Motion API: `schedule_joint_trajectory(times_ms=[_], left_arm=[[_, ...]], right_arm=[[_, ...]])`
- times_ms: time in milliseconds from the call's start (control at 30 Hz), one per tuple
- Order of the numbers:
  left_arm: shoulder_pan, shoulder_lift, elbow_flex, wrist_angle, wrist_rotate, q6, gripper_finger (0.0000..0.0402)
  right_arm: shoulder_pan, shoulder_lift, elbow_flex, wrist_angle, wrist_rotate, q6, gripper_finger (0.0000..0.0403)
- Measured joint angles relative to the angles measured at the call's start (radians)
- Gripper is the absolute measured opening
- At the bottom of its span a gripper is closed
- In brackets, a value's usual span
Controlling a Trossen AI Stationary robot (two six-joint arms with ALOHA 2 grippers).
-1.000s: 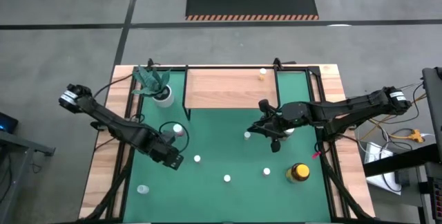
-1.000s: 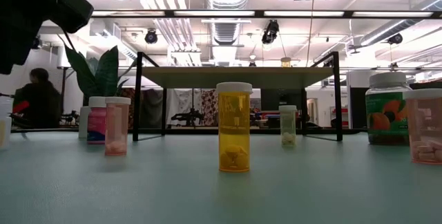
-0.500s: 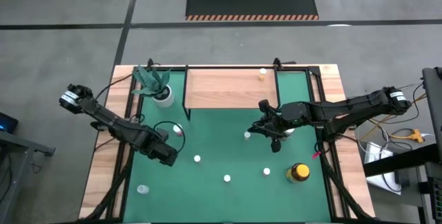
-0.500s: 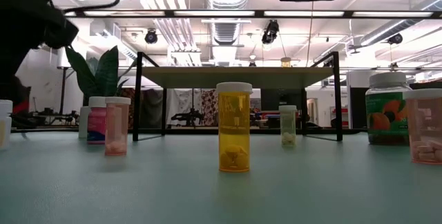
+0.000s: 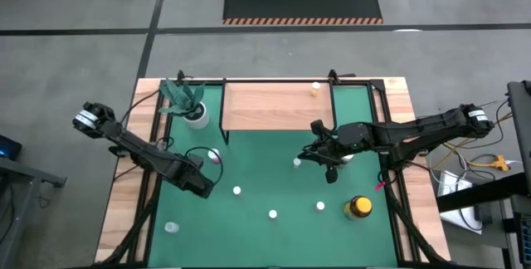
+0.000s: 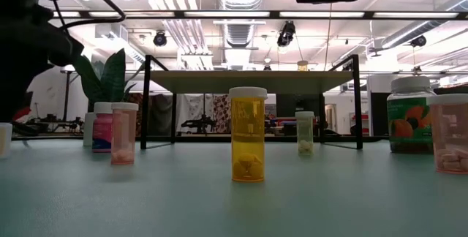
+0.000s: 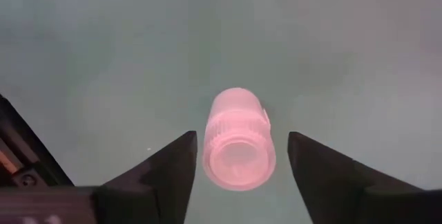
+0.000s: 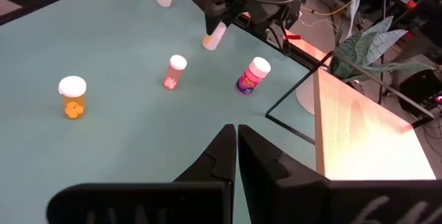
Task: Pick and place medicine bottles onto shelf by color
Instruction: Put the top white pill bottle on the shelf
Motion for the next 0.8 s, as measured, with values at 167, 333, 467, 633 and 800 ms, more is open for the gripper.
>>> schedule_joint_trajectory(times_ms=[167,333,467,633,800], left_arm=[[0.0,0.004,0.0,0.007,0.0,0.001,0.0144],[0.0,0.0,0.046,0.011,0.015,0.002,0.0115],[0.0,0.0,0.142,0.093,0.016,0.041,0.0115],[0.003,0.039,0.293,0.338,-0.031,0.266,0.0127],[0.068,0.147,0.505,0.437,-0.074,0.667,0.0132]], right_arm=[[0.0,0.0,0.0,0.004,0.0,0.017,0.0009],[0.0,0.0,0.0,-0.002,0.0,0.027,0.0009],[0.0,0.0,-0.001,-0.003,0.0,0.01,0.0009],[0.0,0.0,-0.002,0.018,0.0,-0.047,0.0009],[0.0,0.0,-0.001,0.051,0.0,-0.053,0.0009]])
